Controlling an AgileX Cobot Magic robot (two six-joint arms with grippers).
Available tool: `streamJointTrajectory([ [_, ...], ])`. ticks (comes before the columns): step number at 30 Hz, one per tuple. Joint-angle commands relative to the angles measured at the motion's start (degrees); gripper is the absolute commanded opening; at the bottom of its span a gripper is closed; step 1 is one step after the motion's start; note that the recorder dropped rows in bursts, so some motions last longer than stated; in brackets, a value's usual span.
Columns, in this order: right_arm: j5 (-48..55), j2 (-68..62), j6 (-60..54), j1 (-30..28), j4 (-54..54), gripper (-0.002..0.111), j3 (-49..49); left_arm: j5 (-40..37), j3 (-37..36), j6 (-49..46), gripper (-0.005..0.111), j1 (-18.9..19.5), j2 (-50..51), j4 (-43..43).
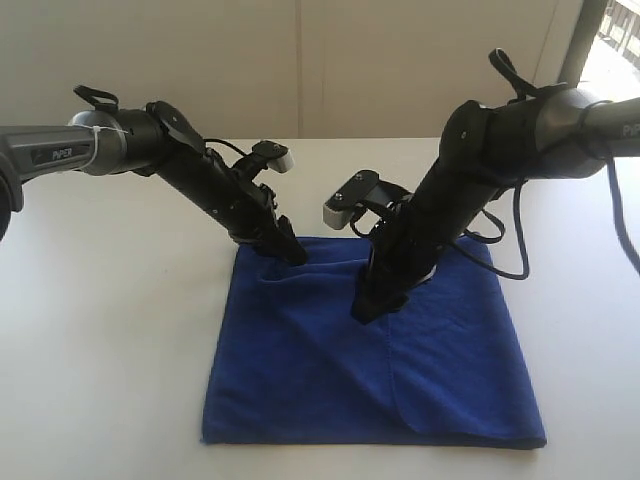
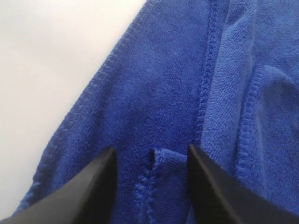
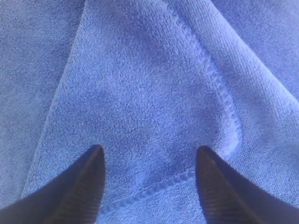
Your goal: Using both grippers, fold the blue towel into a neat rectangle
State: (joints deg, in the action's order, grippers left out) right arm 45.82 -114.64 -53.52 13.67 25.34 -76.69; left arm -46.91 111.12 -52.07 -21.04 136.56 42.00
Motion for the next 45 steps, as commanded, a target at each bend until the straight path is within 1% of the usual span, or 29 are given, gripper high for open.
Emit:
streamJointTrajectory([
  [1,0.37,0.18,-0.33,-0.04,-0.42,0.055,0.16,-0.79,0.18,-0.79,0.057,-0.22,-0.04,1.06],
  [3,0.37,0.18,-0.33,-0.04,-0.53,0.055,0.16,-0.79,0.18,-0.79,0.052,-0.22,-0.04,1.21],
  [9,0.37,0.18,-0.33,-0.04,-0.84,0.055,0.16,-1.08,0.18,-0.79,0.030,-0.22,-0.04,1.21],
  [11,0.37,0.18,-0.33,-0.04,-0.97,0.055,0.16,-1.14,0.18,-0.79,0.025,-0.22,-0.04,1.21],
  [12,0.37,0.18,-0.33,-0.04,-0.97,0.055,0.16,-1.17,0.18,-0.79,0.024,-0.22,-0.04,1.21],
  [20,0.16,0.18,3.04,-0.04,-5.63,0.055,0.16,-4.13,0.18,-0.92,0.023,-0.22,-0.04,1.21],
  [21,0.16,0.18,3.47,-0.04,-5.91,0.055,0.16,-4.37,0.18,-1.07,0.022,-0.22,-0.04,1.21],
  [23,0.16,0.18,3.61,-0.04,-5.91,0.055,0.16,-4.75,0.18,-1.79,0.014,-0.22,-0.04,1.21],
  [25,0.16,0.18,3.73,-0.04,-5.91,0.055,0.16,-4.76,0.18,-1.93,0.002,-0.22,-0.04,1.21],
  [26,0.04,0.18,3.72,-0.04,-5.91,0.055,0.16,-4.76,0.18,-1.93,0.000,-0.22,-0.04,1.21],
  [32,-1.69,0.18,3.31,-0.04,-3.96,0.055,0.16,-4.53,0.26,-1.93,0.000,-0.22,-0.15,1.21],
  [37,-6.59,0.18,0.96,-0.04,-1.05,0.055,0.16,-3.76,0.26,-1.93,0.000,-0.22,-1.20,1.21],
  [41,-10.61,0.03,0.96,-0.04,-1.05,0.055,0.16,-3.10,0.26,-1.93,0.000,0.18,-2.32,1.21],
  [45,-11.47,-1.33,0.96,-0.04,-1.05,0.055,0.16,-1.47,0.26,-1.68,0.000,0.91,-3.59,1.58],
])
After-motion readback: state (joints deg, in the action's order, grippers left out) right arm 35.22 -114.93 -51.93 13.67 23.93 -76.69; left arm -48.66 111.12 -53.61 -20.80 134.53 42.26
